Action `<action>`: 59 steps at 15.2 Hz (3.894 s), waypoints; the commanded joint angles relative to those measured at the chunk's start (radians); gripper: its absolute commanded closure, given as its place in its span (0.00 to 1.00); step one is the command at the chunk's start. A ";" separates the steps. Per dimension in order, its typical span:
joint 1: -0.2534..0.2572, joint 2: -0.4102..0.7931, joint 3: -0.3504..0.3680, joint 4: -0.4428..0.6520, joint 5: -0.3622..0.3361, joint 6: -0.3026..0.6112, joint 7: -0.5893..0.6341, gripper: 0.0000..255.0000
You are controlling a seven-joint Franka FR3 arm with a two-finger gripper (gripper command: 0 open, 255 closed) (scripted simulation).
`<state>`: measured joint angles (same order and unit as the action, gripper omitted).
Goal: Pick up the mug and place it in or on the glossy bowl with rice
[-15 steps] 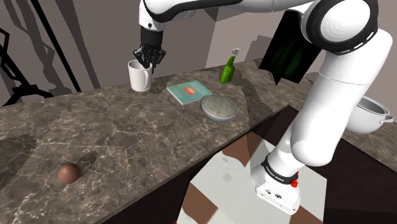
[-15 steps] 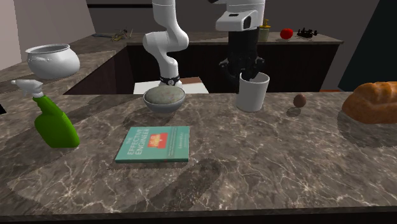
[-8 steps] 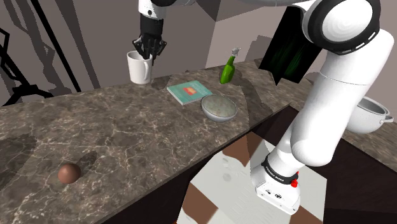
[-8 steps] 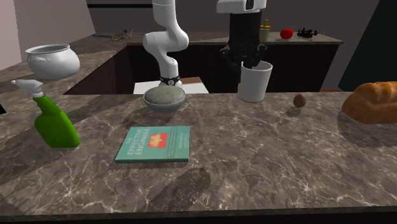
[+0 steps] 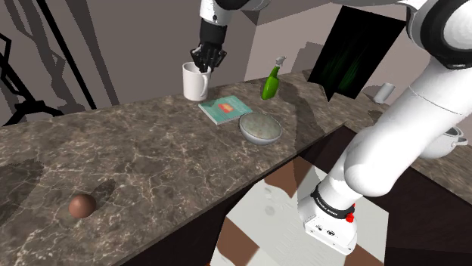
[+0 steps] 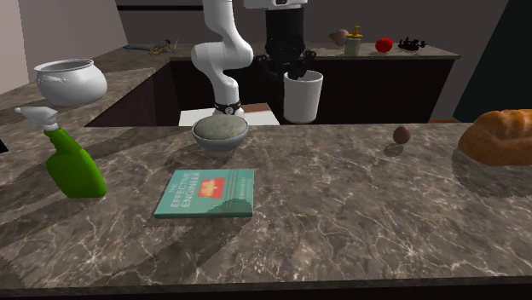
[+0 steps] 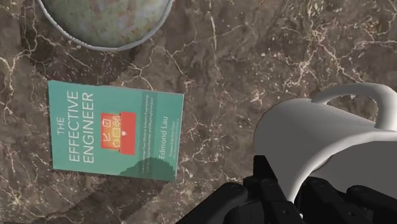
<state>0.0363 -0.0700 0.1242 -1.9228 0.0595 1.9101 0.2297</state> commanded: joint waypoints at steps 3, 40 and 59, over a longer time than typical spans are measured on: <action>-0.024 -0.131 -0.034 -0.135 0.014 0.001 -0.065 1.00; -0.163 -0.609 -0.280 -0.733 -0.094 0.106 -0.378 1.00; -0.164 -0.639 -0.274 -0.624 -0.092 -0.033 -0.377 0.00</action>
<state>-0.1267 -0.7075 -0.1490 -2.5514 -0.0317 1.8838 -0.1460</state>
